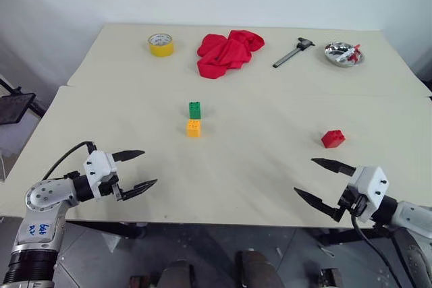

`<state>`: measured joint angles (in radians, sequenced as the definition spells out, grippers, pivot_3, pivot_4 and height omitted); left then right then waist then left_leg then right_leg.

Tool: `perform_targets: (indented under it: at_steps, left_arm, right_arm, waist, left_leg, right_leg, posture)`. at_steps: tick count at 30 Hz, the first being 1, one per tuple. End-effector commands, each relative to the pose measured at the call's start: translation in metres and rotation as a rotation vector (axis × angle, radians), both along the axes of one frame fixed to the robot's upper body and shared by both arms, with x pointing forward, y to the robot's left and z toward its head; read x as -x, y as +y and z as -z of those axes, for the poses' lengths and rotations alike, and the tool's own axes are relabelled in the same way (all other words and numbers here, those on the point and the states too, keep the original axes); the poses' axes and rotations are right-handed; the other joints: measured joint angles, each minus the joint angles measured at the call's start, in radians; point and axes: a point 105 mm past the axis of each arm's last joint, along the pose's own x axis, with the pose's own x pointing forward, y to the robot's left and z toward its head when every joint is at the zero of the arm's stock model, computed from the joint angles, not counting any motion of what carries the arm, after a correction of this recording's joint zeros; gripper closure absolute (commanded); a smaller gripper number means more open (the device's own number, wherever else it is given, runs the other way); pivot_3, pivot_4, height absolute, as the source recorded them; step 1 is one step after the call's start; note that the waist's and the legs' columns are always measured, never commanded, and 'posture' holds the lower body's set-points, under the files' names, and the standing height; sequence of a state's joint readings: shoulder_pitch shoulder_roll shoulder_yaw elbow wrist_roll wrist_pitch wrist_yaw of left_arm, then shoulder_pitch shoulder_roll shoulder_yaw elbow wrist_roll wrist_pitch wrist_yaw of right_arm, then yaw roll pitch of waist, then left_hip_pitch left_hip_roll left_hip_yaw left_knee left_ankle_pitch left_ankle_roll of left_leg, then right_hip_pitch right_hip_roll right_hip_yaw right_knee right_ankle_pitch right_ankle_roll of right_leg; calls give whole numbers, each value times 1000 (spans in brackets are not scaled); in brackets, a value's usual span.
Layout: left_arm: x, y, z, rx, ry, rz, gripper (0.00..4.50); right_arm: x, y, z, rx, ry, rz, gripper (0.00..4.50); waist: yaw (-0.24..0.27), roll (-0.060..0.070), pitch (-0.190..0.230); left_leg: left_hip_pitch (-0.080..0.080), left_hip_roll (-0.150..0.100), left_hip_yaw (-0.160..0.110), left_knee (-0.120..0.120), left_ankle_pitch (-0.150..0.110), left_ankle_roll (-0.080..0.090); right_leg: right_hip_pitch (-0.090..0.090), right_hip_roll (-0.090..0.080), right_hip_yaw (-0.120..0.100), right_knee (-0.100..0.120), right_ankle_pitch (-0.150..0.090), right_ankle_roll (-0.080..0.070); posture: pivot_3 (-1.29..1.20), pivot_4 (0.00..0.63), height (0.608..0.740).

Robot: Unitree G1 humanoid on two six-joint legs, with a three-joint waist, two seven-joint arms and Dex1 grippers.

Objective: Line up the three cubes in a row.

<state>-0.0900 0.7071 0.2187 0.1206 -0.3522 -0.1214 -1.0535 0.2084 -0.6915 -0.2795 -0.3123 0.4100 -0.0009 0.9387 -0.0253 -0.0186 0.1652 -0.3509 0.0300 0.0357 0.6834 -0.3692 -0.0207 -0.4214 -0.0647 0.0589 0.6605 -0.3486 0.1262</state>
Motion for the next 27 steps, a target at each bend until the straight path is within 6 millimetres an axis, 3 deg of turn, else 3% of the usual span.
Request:
perform_targets:
  at_steps: [1,5,11,14,16,19,23,27]
  left_arm:
    - [-7,-1,-20,45,-82,-28,0]
    - [-4,-20,-21,53,-47,86,0]
    - [-14,-61,-49,140,-120,201,0]
    - [-14,-84,-59,220,-129,270,0]
    - [-11,-99,-62,281,-93,321,0]
    - [-4,-109,-56,312,-15,377,0]
    - [-2,-111,-47,290,36,395,0]
    - [-5,-108,-46,281,34,376,0]
  right_arm:
    - [2,7,-7,-20,-37,-18,23]
    - [-1,1,-13,-50,-67,56,23]
    - [10,-53,-30,-151,-140,427,23]
    - [24,-95,-25,-217,-161,683,23]
    - [34,-110,-13,-222,-138,773,23]
    - [35,-108,-5,-216,-96,770,23]
    - [9,-80,-19,-296,-50,696,23]
    - [-14,-68,-21,-269,51,717,23]
  waist:
    - [-1,0,0]
    - [-2,0,0]
    - [12,-1,-1]
    - [13,-1,-1]
    - [15,-1,-1]
    - [3,-1,-1]
    - [-18,0,-1]
    - [-18,0,-1]
  left_leg:
    - [0,0,0,0,0,0]
    - [0,0,0,0,0,0]
    - [-1,-1,-1,1,0,0]
    - [0,0,0,1,0,0]
    - [0,-1,0,1,0,0]
    - [0,-1,1,1,0,0]
    - [1,0,3,1,1,0]
    - [1,0,1,1,4,2]
  right_leg:
    - [0,0,0,0,0,0]
    - [0,0,0,0,0,0]
    - [0,1,-1,0,1,2]
    - [0,1,0,0,1,2]
    - [0,2,1,0,1,2]
    - [0,2,2,0,1,2]
    - [1,3,4,1,2,0]
    - [1,2,3,1,4,-3]
  posture:
    - [0,150,740]
    - [0,150,740]
    - [0,150,740]
    - [0,150,740]
    - [0,150,740]
    - [0,150,740]
    - [0,150,740]
    - [0,150,740]
